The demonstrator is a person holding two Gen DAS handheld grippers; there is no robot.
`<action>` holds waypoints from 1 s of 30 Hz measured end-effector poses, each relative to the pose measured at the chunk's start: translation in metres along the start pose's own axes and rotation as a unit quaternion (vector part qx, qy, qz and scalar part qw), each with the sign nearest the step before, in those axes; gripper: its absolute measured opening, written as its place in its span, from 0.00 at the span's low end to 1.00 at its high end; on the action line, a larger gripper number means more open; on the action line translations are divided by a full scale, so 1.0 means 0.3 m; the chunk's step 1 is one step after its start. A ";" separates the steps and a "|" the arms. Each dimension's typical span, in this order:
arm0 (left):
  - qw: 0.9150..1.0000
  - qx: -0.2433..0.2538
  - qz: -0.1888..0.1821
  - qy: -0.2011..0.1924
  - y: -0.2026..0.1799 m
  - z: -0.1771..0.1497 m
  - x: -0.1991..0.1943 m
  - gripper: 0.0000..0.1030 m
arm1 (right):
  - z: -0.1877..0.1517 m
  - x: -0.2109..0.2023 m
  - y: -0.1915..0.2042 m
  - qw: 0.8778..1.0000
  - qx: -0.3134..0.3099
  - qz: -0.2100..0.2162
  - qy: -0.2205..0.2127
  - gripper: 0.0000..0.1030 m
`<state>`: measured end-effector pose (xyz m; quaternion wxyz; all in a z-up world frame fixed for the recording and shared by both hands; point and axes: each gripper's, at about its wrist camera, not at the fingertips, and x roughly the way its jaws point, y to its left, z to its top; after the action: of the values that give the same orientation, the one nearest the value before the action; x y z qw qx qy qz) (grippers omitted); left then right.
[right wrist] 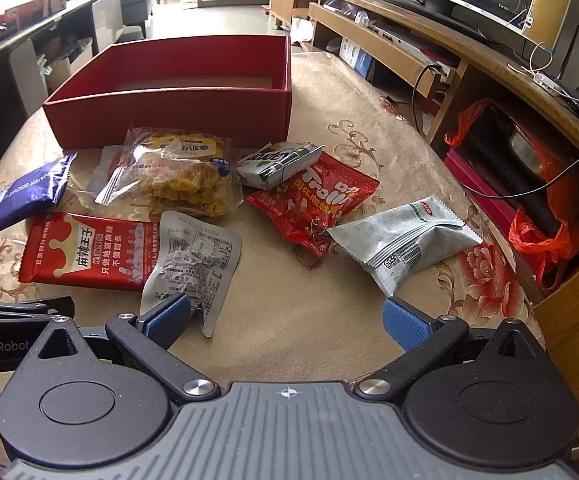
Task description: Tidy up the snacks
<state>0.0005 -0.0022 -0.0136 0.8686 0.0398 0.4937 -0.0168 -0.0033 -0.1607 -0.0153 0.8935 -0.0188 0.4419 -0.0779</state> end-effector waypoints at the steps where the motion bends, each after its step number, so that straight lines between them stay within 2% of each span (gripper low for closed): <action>1: 1.000 0.000 0.000 0.001 0.000 0.000 0.000 0.86 | -0.001 0.000 0.000 1.000 0.000 0.000 0.000 1.00; 16: 1.000 -0.005 0.000 0.009 0.019 0.004 0.016 0.86 | 0.003 0.014 0.015 1.000 -0.005 0.004 0.009 1.00; 26: 1.000 -0.009 -0.014 0.011 0.072 0.031 0.024 0.86 | 0.077 0.055 0.039 0.999 -0.005 0.031 0.016 1.00; 30: 1.000 -0.007 -0.016 0.004 0.097 0.043 0.021 0.86 | 0.111 0.099 0.064 0.998 0.007 0.057 0.040 0.96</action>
<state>0.0169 0.0258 -0.0108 0.8667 0.0255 0.4975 -0.0273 0.0431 -0.1474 -0.0203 0.8783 0.0155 0.4768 -0.0309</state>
